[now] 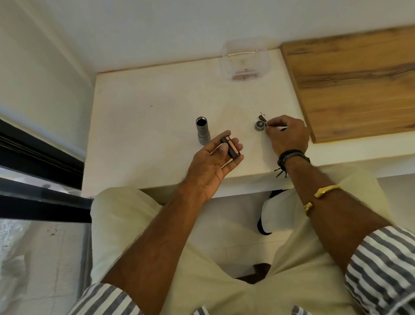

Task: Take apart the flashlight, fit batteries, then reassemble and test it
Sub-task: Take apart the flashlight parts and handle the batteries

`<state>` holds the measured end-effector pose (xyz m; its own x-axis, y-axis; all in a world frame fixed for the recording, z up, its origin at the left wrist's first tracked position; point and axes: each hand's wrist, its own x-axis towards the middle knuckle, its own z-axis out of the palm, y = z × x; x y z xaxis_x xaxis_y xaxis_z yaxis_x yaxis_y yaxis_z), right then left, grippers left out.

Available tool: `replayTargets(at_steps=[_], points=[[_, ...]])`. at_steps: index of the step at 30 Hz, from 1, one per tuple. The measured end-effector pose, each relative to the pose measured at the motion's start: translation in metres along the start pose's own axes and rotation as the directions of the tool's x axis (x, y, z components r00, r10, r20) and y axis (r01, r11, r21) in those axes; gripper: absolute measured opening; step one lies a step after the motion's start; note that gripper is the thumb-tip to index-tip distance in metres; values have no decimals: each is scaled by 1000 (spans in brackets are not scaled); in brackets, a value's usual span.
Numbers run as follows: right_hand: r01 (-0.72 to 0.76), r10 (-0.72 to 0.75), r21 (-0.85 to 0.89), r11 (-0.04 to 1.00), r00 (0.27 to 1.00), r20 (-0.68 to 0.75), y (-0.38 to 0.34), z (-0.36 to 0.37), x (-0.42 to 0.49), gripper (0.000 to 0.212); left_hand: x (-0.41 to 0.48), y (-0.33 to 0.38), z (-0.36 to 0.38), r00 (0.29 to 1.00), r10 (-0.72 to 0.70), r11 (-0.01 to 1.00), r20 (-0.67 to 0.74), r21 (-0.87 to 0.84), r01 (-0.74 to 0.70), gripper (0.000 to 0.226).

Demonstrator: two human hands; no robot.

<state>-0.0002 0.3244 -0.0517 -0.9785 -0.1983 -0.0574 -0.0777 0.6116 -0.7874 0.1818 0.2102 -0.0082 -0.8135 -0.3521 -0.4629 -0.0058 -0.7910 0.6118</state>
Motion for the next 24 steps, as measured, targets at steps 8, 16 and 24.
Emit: replayTargets(at_steps=[8, 16, 24], points=[[24, -21, 134, 991, 999, -25, -9, -11, -9, 17, -8, 6, -1, 999, 14, 999, 43, 44, -16, 31], [114, -207, 307, 945, 935, 290, -43, -31, -61, 12, -10, 4, -5, 999, 35, 980, -12, 198, -32, 29], [-297, 57, 365, 882, 837, 544, -51, -26, -96, 9, -14, -3, -5, 984, 174, 901, -26, 407, -148, 27]])
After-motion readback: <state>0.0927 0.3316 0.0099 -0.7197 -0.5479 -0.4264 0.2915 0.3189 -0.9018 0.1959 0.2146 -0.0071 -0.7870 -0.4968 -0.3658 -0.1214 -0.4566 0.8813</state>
